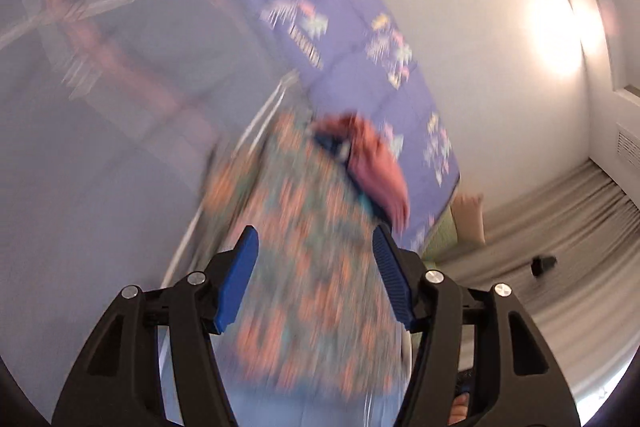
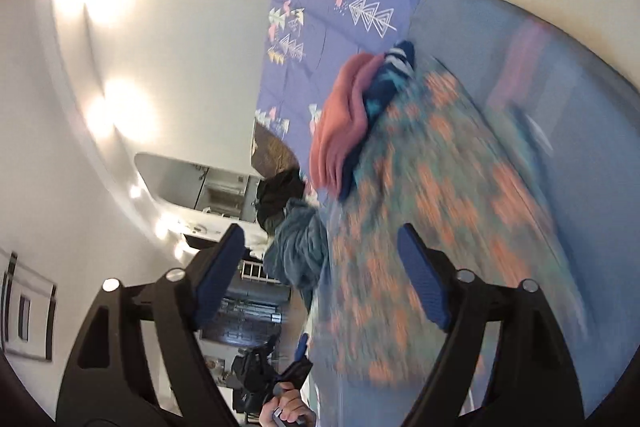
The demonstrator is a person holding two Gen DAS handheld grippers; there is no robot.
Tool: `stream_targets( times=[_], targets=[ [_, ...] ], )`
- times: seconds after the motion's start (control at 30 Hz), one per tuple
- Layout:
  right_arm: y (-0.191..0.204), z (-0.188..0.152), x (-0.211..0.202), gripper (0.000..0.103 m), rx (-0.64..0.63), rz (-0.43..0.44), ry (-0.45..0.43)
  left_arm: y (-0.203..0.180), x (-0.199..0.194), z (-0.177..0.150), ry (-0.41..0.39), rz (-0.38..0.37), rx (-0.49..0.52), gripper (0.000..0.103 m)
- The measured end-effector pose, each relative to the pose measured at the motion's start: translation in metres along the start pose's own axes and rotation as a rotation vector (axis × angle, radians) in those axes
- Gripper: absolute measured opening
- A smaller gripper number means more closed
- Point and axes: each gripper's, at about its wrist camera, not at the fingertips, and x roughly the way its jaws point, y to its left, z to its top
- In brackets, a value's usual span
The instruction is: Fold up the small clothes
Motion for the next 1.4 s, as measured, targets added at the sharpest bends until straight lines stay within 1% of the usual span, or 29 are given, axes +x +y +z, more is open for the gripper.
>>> stream_targets(
  times=[0.07, 0.13, 0.2, 0.23, 0.27, 0.3, 0.37, 0.4, 0.53, 0.6, 0.67, 0.77, 0.8, 0.83, 0.87, 0.9, 0.93, 0.97, 1.03, 1.1, 1.2, 1.33, 1.4],
  targets=[
    [-0.023, -0.032, -0.032, 0.084, 0.076, -0.026, -0.037, 0.02, -0.012, -0.036, 0.08, -0.032, -0.056, 0.06],
    [-0.044, -0.051, -0.049, 0.084, 0.153, -0.059, -0.068, 0.033, -0.013, -0.056, 0.117, -0.045, -0.087, 0.058],
    [-0.06, -0.058, -0.05, 0.083, 0.229, -0.082, -0.059, 0.027, -0.014, -0.062, 0.106, -0.018, -0.044, 0.058],
    [-0.067, -0.063, -0.047, 0.08, 0.276, -0.079, -0.04, 0.025, -0.012, -0.062, 0.116, -0.001, -0.055, 0.058],
    [-0.068, -0.064, -0.045, 0.078, 0.287, -0.087, -0.036, 0.024, -0.01, -0.061, 0.129, 0.007, -0.082, 0.059],
    [-0.065, -0.065, -0.043, 0.078, 0.281, -0.11, -0.045, 0.022, -0.005, -0.06, 0.148, 0.01, -0.118, 0.06],
    [-0.061, -0.064, -0.036, 0.08, 0.285, -0.147, -0.049, 0.021, 0.004, -0.055, 0.172, 0.039, -0.16, 0.061],
    [-0.059, -0.061, -0.026, 0.081, 0.284, -0.158, -0.04, 0.02, 0.01, -0.053, 0.167, 0.044, -0.183, 0.061],
    [-0.06, -0.053, 0.004, 0.081, 0.3, -0.223, -0.002, 0.022, 0.029, -0.044, 0.133, 0.062, -0.229, 0.06],
    [-0.06, -0.049, 0.014, 0.081, 0.302, -0.24, -0.018, 0.02, 0.038, -0.039, 0.119, 0.084, -0.243, 0.06],
    [-0.061, -0.045, 0.022, 0.081, 0.305, -0.24, -0.035, 0.019, 0.043, -0.036, 0.102, 0.091, -0.258, 0.06],
    [-0.063, -0.038, 0.03, 0.078, 0.307, -0.241, -0.054, 0.021, 0.046, -0.035, 0.055, 0.078, -0.285, 0.06],
    [-0.063, -0.037, 0.03, 0.074, 0.299, -0.24, -0.06, 0.022, 0.044, -0.036, 0.038, 0.072, -0.287, 0.06],
    [-0.063, -0.037, 0.032, 0.068, 0.279, -0.252, -0.059, 0.023, 0.044, -0.037, 0.022, 0.072, -0.282, 0.054],
    [-0.066, -0.036, 0.032, 0.048, 0.27, -0.262, -0.063, 0.025, 0.045, -0.037, 0.012, 0.085, -0.269, 0.04],
    [-0.072, -0.037, 0.031, 0.02, 0.271, -0.273, -0.068, 0.029, 0.046, -0.039, 0.001, 0.103, -0.259, 0.031],
    [-0.083, -0.039, 0.029, 0.01, 0.29, -0.272, -0.071, 0.034, 0.047, -0.04, -0.006, 0.107, -0.257, 0.014],
    [-0.092, -0.04, 0.027, 0.007, 0.306, -0.229, -0.076, 0.042, 0.047, -0.042, -0.012, 0.085, -0.256, 0.011],
    [-0.091, -0.042, 0.023, 0.009, 0.281, -0.176, -0.088, 0.041, 0.043, -0.043, -0.023, 0.039, -0.227, 0.01],
    [-0.085, -0.045, 0.019, 0.008, 0.248, -0.155, -0.108, 0.043, 0.039, -0.044, -0.028, 0.0, -0.23, 0.009],
    [-0.087, -0.049, 0.013, 0.007, 0.261, -0.107, -0.114, 0.045, 0.031, -0.046, -0.03, -0.038, -0.233, 0.007],
    [-0.08, -0.06, -0.001, 0.007, 0.238, -0.073, -0.11, 0.045, 0.017, -0.05, -0.028, -0.033, -0.197, 0.005],
    [-0.072, -0.069, -0.009, 0.006, 0.212, -0.061, -0.105, 0.046, 0.007, -0.053, -0.023, -0.045, -0.193, 0.005]
  ],
)
